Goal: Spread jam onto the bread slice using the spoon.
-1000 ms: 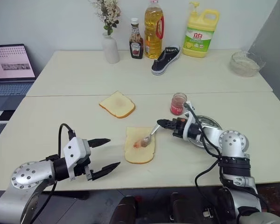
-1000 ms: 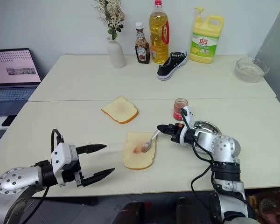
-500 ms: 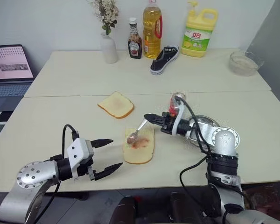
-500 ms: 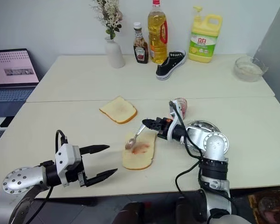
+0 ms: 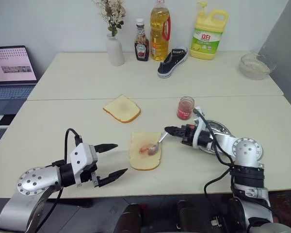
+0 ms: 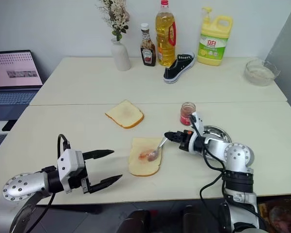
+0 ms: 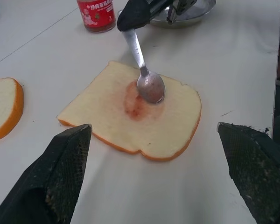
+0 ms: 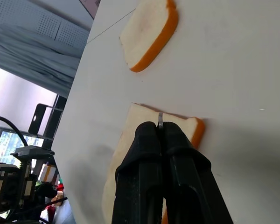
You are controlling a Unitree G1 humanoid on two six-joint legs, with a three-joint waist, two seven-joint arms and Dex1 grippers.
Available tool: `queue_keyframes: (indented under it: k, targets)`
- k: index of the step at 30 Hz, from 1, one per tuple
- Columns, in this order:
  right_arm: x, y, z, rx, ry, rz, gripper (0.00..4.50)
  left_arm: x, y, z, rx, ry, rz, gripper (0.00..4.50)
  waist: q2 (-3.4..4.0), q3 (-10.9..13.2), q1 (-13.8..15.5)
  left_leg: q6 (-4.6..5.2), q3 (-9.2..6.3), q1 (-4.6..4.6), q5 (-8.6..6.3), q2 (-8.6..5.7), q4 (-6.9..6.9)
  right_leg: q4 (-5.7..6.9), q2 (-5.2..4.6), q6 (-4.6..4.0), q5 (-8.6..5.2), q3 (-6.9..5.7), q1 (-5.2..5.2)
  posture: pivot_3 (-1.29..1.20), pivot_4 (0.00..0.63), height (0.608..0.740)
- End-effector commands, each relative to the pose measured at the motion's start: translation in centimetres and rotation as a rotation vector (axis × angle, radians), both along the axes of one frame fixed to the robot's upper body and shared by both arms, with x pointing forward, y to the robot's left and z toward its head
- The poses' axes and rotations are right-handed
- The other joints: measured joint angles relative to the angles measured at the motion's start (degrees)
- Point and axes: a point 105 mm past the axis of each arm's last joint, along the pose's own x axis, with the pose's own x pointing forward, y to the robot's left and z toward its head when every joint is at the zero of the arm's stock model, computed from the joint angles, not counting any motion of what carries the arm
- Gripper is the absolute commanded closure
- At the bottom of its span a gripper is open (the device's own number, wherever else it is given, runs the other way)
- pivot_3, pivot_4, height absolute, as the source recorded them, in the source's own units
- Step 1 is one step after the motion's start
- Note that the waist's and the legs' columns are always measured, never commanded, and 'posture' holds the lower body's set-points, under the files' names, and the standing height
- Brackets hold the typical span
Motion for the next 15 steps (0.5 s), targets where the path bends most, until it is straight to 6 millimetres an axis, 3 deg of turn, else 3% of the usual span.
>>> queue_keyframes:
  k: [1,4,7,11,15]
  targets:
    - [0.8,0.6,3.0,0.069,-0.068,-0.014,4.47,0.1,-0.4,0.3,0.006,-0.019,-0.025,0.0,0.0,0.0,-0.1,0.0,0.0,0.01,0.0,0.0,0.0,0.01,0.01,0.0,0.0,-0.01,0.0,0.0,0.15,0.74]
    - [0.9,2.5,4.4,0.117,-0.085,0.011,4.47,0.2,-0.4,0.4,0.005,-0.023,-0.028,0.0,0.01,0.0,-0.7,0.0,0.03,0.02,0.0,0.0,-0.04,0.05,0.05,-0.15,0.09,-0.01,-0.05,0.0,0.15,0.74]
    - [1.0,3.7,4.6,0.136,-0.075,0.02,4.47,0.2,-0.4,0.4,0.006,-0.025,-0.026,0.0,0.01,0.0,-0.7,0.0,-0.02,0.02,0.0,0.02,-0.12,0.06,0.1,-0.23,0.12,-0.04,-0.08,0.0,0.15,0.74]
    - [0.7,4.9,3.3,0.119,-0.042,0.041,4.47,0.2,-0.4,0.5,0.008,-0.029,-0.025,0.0,0.01,0.0,-0.7,0.0,-0.03,-0.01,0.0,0.03,-0.12,0.05,0.05,-0.24,0.13,0.0,-0.09,0.0,0.15,0.74]
    - [0.4,3.8,0.8,0.017,-0.01,0.027,4.47,0.2,-0.4,0.5,0.009,-0.029,-0.023,0.0,0.01,0.0,-0.4,0.0,-0.03,-0.01,0.0,0.02,-0.09,0.02,0.01,-0.19,0.1,0.0,-0.05,0.0,0.15,0.74]
